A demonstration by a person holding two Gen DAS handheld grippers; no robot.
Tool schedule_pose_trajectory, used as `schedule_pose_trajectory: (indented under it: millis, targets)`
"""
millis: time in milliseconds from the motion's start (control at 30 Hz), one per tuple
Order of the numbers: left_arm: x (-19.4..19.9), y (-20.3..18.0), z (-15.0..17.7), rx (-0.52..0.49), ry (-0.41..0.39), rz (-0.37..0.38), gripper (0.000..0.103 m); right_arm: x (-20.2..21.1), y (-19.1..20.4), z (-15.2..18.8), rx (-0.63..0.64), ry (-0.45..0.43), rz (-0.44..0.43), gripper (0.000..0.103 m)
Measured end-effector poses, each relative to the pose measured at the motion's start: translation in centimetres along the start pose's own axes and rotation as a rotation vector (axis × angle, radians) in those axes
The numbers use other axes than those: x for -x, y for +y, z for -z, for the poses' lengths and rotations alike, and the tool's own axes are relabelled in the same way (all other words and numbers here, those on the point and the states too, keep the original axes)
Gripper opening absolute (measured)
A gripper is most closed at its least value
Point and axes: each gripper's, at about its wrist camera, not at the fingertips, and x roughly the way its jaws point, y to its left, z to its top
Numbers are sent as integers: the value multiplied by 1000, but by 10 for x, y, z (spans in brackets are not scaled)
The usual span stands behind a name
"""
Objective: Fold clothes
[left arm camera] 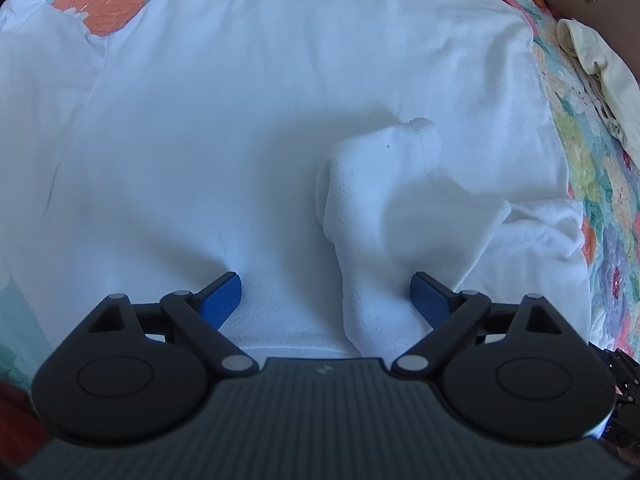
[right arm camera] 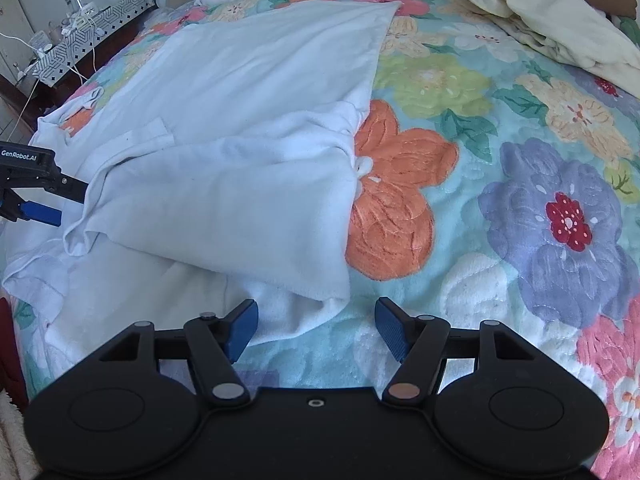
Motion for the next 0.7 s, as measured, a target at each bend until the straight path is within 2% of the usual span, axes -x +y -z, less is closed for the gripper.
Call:
schedule_pose_trajectory:
  millis: [167, 233, 300, 367, 433, 500, 633, 700]
  targets:
    - [6, -3, 1, -17, -11, 15, 92, 0, 2, 0, 8, -9, 2, 74]
    - [14, -5, 2, -35, -28, 63, 92, 1, 0, -1, 2, -29, -17, 74]
    - [23, -5, 3, -44, -49, 117, 92, 1, -2, -3, 9, -45, -41, 62]
    - [32, -4, 2, -40, -94, 147, 90, 0, 0, -7, 41, -56, -24, 34]
    - [37, -10, 3, -77, -144, 140, 89, 2, -2, -10, 48, -81, 1, 12]
    - [40, -19, 4, -122, -179, 117, 87, 8, -1, -12, 73, -111, 43, 10]
    - [31, -41, 7, -212, -171, 106, 87, 22, 6, -11, 207, -137, 224, 7]
    - [26, -48, 8, -229, -158, 107, 87, 27, -1, -8, 157, -126, 209, 7]
